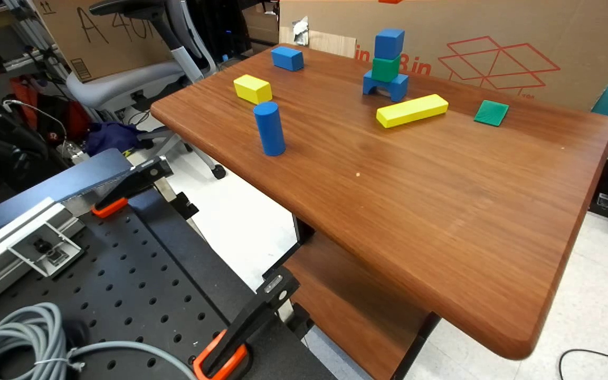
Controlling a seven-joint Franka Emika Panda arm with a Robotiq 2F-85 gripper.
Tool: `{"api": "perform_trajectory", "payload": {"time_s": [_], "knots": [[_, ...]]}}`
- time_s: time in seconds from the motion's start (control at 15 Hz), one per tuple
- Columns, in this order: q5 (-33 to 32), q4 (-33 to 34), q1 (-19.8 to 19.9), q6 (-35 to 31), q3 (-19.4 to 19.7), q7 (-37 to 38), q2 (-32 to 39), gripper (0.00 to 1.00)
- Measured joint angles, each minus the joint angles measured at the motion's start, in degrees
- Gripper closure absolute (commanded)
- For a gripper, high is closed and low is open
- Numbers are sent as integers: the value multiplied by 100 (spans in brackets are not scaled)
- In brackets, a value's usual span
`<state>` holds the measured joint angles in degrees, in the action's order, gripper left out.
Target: Put the orange block on the stack of blocks
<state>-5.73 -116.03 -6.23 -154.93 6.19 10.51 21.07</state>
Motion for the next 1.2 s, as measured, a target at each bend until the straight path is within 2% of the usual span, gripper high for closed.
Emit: {"api": "perform_trajectory", "payload": {"time_s": [1.0,1.2], "knots": [[31,-185,35,-1,-82,-31,11,92],[192,-197,148,-1,-208,-232,48,92]]}}
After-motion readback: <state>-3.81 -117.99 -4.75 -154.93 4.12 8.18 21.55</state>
